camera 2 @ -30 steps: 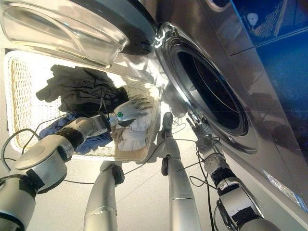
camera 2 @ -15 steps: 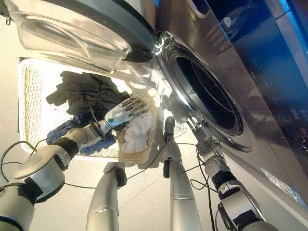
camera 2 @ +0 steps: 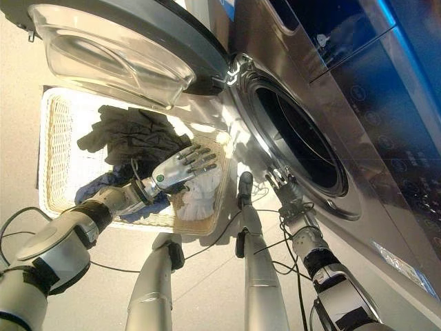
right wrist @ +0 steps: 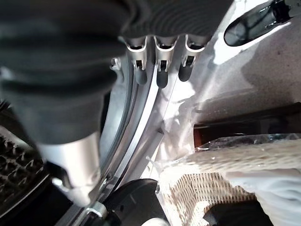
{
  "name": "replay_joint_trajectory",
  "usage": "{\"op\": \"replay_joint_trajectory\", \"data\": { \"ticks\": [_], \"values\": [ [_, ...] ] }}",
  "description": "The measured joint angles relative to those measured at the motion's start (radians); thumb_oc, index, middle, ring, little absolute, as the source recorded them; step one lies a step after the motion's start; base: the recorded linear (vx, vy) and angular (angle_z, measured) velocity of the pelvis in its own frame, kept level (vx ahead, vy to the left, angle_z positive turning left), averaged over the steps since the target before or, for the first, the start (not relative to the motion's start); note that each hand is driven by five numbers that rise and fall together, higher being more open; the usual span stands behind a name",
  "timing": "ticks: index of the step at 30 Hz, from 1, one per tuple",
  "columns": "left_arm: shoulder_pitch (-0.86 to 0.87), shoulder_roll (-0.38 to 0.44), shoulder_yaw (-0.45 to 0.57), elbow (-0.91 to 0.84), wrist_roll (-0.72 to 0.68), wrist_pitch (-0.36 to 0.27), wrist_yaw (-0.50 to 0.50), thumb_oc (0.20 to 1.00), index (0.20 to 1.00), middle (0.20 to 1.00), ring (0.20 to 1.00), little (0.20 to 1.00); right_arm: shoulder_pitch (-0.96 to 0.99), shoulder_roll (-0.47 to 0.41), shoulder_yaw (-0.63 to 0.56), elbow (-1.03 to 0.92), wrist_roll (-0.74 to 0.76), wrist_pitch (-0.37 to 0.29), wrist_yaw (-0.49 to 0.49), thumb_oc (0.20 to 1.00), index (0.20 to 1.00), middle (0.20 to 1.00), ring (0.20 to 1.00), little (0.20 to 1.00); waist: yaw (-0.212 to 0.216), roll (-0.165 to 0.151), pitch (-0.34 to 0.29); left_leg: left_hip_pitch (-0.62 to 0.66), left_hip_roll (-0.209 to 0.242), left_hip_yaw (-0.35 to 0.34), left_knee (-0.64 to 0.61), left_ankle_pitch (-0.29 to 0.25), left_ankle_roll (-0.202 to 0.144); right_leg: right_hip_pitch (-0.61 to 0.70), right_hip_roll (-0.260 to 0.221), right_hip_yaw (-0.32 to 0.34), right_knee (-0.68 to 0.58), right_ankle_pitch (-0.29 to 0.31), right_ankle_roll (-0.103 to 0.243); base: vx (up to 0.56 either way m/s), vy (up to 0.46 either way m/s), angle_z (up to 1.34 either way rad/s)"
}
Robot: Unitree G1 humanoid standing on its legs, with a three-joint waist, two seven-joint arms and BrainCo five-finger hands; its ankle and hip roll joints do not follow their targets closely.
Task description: Put the clothes into the washing machine.
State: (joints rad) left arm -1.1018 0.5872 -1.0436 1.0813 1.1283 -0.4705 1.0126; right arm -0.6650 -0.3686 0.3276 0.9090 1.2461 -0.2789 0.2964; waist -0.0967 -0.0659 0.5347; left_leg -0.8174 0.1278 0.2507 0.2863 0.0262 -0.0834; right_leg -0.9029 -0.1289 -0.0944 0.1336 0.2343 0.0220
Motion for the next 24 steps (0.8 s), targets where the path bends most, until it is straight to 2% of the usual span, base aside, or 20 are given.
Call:
{"op": "replay_joint_trajectory", "data": {
  "ticks": [8,13,19,24],
  "values": [
    [-0.024,0.000,-0.075,-0.005,0.001,-0.006,-0.199,1.000,1.000,1.000,1.000,1.000,0.000,-0.005,0.000,0.003,0.000,0.003,-0.001,1.000,1.000,1.000,1.000,1.000,-0.004,0.000,0.000,-0.013,-0.001,0.003,-0.014,0.001,-0.001,-0.013,0.002,0.000,-0.015,0.003,-0.004,0.00,0.000,0.00],
    [-0.050,0.001,-0.100,-0.003,-0.001,-0.002,-0.274,1.000,1.000,1.000,1.000,1.000,-0.004,-0.004,0.001,0.013,0.001,0.003,0.004,1.000,1.000,1.000,1.000,1.000,-0.008,0.000,0.000,-0.037,-0.001,0.004,-0.013,0.001,0.000,-0.037,0.001,0.000,-0.016,0.003,-0.004,0.00,0.000,0.00],
    [-0.073,-0.022,-0.117,0.006,0.030,0.025,-0.417,1.000,1.000,1.000,1.000,1.000,-0.020,-0.005,0.000,0.050,0.005,0.003,0.030,1.000,1.000,1.000,1.000,1.000,-0.015,0.000,0.000,-0.071,0.000,-0.001,-0.009,0.001,0.000,-0.065,0.002,-0.002,-0.016,0.003,-0.003,0.00,-0.014,0.01],
    [-0.108,-0.032,-0.132,0.001,0.074,0.056,-0.484,1.000,1.000,1.000,1.000,1.000,-0.033,-0.004,0.001,0.058,0.026,0.001,0.047,1.000,1.000,1.000,1.000,1.000,-0.018,0.000,0.000,-0.110,0.003,-0.009,0.000,0.001,0.000,-0.094,0.002,-0.010,-0.016,0.005,-0.005,0.00,-0.015,0.01]
  ]
}}
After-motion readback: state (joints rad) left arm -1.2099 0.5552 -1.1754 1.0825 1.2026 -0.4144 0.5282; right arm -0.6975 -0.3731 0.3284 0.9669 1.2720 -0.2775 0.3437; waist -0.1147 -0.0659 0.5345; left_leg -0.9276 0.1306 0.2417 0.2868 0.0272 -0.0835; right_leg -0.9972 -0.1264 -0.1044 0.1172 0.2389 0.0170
